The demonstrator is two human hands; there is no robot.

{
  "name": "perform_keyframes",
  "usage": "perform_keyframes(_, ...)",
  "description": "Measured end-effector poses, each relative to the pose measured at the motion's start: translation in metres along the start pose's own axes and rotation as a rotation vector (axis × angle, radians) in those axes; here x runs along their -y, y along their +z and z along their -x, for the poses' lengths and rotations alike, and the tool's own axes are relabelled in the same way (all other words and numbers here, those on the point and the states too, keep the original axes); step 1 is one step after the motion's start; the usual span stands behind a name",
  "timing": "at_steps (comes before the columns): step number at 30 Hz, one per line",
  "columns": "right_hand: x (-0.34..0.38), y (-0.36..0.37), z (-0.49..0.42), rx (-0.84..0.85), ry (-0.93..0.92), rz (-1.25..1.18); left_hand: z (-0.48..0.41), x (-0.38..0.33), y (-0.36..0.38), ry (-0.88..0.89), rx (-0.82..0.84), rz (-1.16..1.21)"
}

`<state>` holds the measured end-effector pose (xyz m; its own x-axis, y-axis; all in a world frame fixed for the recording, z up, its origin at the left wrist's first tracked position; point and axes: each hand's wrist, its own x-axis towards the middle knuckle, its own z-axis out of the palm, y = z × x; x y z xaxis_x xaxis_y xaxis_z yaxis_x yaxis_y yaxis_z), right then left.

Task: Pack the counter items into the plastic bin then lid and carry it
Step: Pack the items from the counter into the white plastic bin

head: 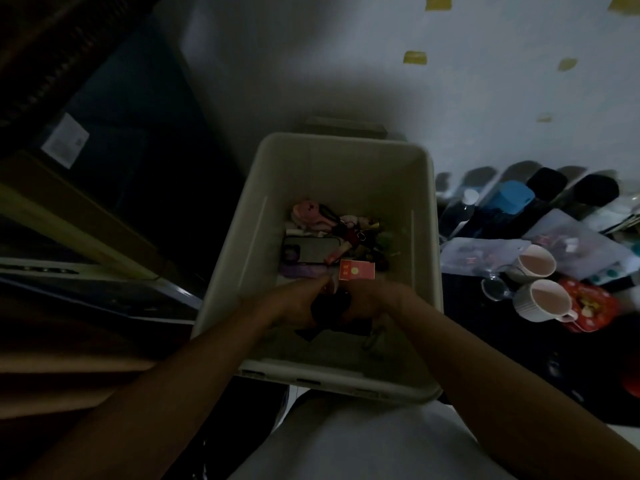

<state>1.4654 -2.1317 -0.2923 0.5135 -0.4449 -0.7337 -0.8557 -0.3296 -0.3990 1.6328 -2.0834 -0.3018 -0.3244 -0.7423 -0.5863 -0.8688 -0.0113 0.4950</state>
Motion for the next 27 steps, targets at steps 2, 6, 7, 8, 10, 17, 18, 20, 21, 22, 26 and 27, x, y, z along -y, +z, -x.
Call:
perform_keyframes(2, 0.0, 0.006, -0.009, 0.012, 0.007, 0.034, -0.004, 0.002, 0.002, -0.016, 0.032, -0.037)
perform_keyframes(6, 0.002, 0.025, -0.025, 0.127, 0.086, 0.055, -0.007, 0.01, 0.007, -0.074, 0.174, -0.087)
perform_keyframes(7, 0.002, 0.03, -0.029, 0.143, 0.092, 0.056, -0.008, 0.011, 0.008, -0.08, 0.202, -0.109)
perform_keyframes(8, 0.001, 0.033, -0.032, 0.162, 0.1, 0.05, -0.009, 0.012, 0.009, -0.086, 0.225, -0.128)
perform_keyframes(10, 0.001, 0.043, -0.039, 0.194, 0.109, 0.041, -0.011, 0.013, 0.015, -0.105, 0.266, -0.177)
perform_keyframes(17, -0.001, 0.065, -0.048, 0.201, 0.12, 0.022, -0.017, 0.015, 0.021, -0.143, 0.375, -0.264)
perform_keyframes(18, -0.002, 0.065, -0.048, 0.2, 0.116, 0.024, -0.017, 0.018, 0.021, -0.157, 0.38, -0.263)
perform_keyframes(20, -0.004, 0.063, -0.047, 0.2, 0.129, 0.027, -0.018, 0.025, 0.021, -0.211, 0.39, -0.225)
perform_keyframes(21, -0.004, 0.062, -0.047, 0.205, 0.136, 0.025, -0.017, 0.026, 0.02, -0.229, 0.393, -0.209)
perform_keyframes(22, -0.003, 0.062, -0.046, 0.213, 0.137, 0.035, -0.016, 0.027, 0.019, -0.241, 0.401, -0.198)
perform_keyframes(26, -0.004, 0.061, -0.043, 0.257, 0.128, 0.068, -0.018, 0.023, 0.019, -0.286, 0.45, -0.169)
perform_keyframes(27, -0.003, 0.061, -0.043, 0.269, 0.136, 0.043, -0.018, 0.022, 0.02, -0.302, 0.455, -0.154)
